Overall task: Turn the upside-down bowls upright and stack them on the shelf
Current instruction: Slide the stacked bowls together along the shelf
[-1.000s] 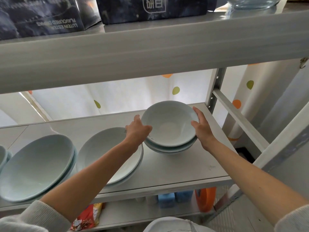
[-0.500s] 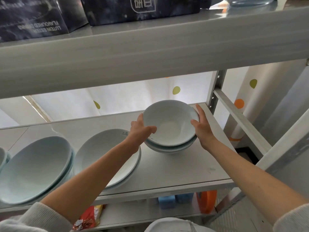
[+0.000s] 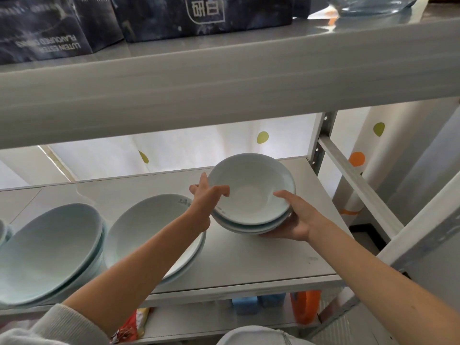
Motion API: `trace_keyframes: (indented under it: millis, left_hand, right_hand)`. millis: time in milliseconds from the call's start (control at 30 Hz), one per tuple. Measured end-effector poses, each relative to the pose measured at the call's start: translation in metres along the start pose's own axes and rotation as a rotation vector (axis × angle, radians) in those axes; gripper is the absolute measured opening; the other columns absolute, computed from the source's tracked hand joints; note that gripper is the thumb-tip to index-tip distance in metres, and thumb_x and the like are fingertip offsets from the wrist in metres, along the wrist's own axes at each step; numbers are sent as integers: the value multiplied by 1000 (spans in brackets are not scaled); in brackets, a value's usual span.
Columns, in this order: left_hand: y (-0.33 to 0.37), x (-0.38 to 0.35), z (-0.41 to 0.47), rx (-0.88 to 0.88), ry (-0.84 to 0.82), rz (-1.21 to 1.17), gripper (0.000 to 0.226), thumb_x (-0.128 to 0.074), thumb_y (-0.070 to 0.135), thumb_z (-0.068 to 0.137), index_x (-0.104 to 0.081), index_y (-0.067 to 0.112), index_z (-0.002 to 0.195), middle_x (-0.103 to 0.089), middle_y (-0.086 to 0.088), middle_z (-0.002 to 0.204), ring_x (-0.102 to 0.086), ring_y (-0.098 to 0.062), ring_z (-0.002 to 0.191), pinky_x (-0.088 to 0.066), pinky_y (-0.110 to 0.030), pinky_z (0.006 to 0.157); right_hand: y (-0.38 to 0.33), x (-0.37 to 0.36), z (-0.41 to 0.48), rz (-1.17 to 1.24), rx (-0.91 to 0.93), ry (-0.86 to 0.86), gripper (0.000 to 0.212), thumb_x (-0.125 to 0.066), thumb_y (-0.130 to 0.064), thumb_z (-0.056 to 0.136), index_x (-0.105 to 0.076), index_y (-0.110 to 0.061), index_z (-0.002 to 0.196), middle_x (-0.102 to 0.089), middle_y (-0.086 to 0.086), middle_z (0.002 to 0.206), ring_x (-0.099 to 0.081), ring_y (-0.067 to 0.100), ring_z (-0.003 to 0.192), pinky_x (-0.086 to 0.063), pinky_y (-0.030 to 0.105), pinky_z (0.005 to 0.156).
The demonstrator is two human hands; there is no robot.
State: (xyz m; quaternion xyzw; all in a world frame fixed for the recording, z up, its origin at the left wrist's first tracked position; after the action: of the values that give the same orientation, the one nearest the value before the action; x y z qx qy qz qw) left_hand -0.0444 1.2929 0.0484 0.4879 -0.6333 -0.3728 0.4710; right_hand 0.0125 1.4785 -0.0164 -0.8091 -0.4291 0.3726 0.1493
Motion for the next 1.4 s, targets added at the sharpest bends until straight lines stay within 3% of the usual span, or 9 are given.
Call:
trace_keyframes:
  millis: [200,333,533,633,767,1033,1167,1267,1400]
  left_hand:
    - [1,-2,10,9,19,-68,66,-50,17,51,-51,9,116,-33,-6,121,-47,-19,90,-45,-40,97]
    - [-2,-10,24,48,-18,-93,54,-53,16,47,-56,10,101,-41,-16,129,-51,-28,96,-46,-37,78]
    - [-3,-29,50,79,-60,-168,49,-55,15,41,-60,12,90,-44,-21,132,-51,-27,94,-43,-35,75]
    - [4,-40,61,86,-83,-180,36,-56,18,39,-53,16,75,-44,-12,117,-47,-27,89,-37,-37,74]
    - [17,-55,69,76,-119,-192,31,-54,13,45,-52,13,76,-41,-9,110,-43,-25,86,-35,-33,69]
    - [27,-82,97,60,-91,-130,50,-54,15,49,-55,12,99,-42,-16,132,-45,-27,93,-38,-32,69]
    - [37,-95,92,30,-96,-54,69,-53,20,51,-49,13,120,-44,-14,130,-46,-29,109,-41,-35,79]
    - [42,-98,82,40,-99,-13,64,-58,23,64,-44,14,127,-38,-11,131,-41,-32,122,-42,-40,96]
    - [39,-78,82,4,-46,120,72,-55,29,90,-20,20,151,-20,-7,150,-22,-28,139,-28,-44,109]
  right_hand:
    - [-3,0,4,5,28,-35,41,-62,-4,79,-51,-6,119,-54,24,123,-55,45,111,-47,66,85]
    - [-16,7,3,33,42,-8,47,-66,-3,75,-50,-7,120,-52,22,126,-56,44,109,-50,67,77]
    - [-38,18,4,105,106,48,49,-65,-2,77,-46,-10,123,-50,20,116,-55,43,101,-49,68,68]
    - [-49,20,5,159,149,55,38,-63,-3,79,-47,-9,113,-48,19,108,-53,44,103,-50,66,74]
    - [-61,20,7,202,197,47,14,-59,-4,84,-47,-9,91,-47,18,101,-49,43,105,-44,65,88]
    - [-84,26,17,236,313,65,12,-60,-10,87,-49,-15,88,-49,15,104,-49,40,108,-48,62,86]
    - [-97,30,20,235,362,56,10,-61,-14,88,-51,-16,90,-47,11,109,-52,36,91,-50,63,77]
    - [-98,33,21,229,368,49,10,-62,-15,88,-52,-16,90,-46,12,115,-52,38,97,-52,61,75]
    - [-91,32,23,211,351,-6,25,-63,-20,88,-52,-13,110,-46,14,133,-53,37,108,-47,56,93]
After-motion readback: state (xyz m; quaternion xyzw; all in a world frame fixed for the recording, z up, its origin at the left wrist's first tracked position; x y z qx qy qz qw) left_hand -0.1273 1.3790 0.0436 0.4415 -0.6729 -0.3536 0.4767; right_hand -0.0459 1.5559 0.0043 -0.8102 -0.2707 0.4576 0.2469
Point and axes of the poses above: each hand's wrist, its own z-axis towards the middle knuckle, its own x-axis out of the back of the hand, y = z × x, the point moved 7 cm from there along z, towards the middle knuckle
